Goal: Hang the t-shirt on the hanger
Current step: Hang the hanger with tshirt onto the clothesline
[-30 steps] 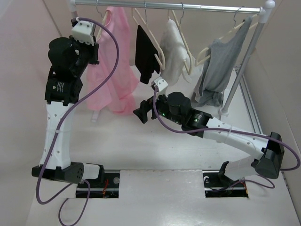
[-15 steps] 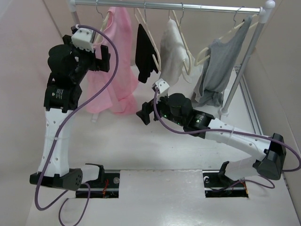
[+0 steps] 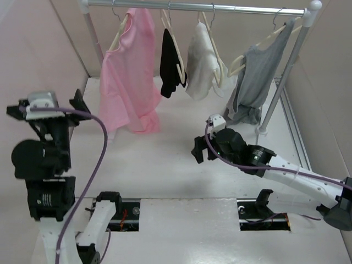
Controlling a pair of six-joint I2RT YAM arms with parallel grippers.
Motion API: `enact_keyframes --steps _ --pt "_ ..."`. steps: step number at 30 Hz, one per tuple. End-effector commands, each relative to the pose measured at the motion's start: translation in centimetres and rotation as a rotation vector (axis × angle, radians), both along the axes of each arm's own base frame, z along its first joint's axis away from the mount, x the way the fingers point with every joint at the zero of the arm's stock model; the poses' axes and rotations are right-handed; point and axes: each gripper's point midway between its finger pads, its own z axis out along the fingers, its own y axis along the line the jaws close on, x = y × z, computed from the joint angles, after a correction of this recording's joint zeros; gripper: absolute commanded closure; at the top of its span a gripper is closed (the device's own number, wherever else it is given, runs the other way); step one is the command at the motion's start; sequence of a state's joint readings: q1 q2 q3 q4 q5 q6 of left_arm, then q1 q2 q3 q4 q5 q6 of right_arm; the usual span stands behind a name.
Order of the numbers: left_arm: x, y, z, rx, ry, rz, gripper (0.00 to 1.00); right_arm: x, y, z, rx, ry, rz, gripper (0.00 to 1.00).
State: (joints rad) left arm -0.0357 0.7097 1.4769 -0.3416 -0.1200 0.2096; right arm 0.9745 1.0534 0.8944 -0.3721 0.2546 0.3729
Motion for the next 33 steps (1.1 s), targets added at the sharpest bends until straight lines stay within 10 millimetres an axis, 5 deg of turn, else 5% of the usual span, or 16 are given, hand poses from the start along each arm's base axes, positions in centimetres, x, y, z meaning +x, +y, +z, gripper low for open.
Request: enact_keyframes --steps 1,4,5,8,15,33 --pt "0.4 4.6 -6.3 -0.007 0.104 0.257 0.00 -1.1 -5.5 -2.6 -0.049 0.101 -0.206 0.00" --pt "-0.3 6.3 -11.6 0.010 0.209 0.359 0.00 -2.2 -9.4 -3.6 -0.028 0.130 -0.338 0.00" --pt "0.5 6.8 -15.5 0.030 0.298 0.384 0.00 -2.4 -10.5 -3.6 -0.019 0.131 -0.373 0.00" --pt "0.3 7.5 -22.4 0.019 0.441 0.418 0.00 -3.5 -13.2 -3.8 0.021 0.127 -0.440 0.00" --pt "-1.2 7.6 -29.9 -0.054 0.590 0.428 0.00 -5.3 -15.6 -2.2 0.113 0.091 -0.452 0.00" --pt "-2.0 8.0 -30.3 -0.075 0.573 0.459 0.00 -5.8 -16.2 -2.6 0.080 0.107 -0.454 0.00"
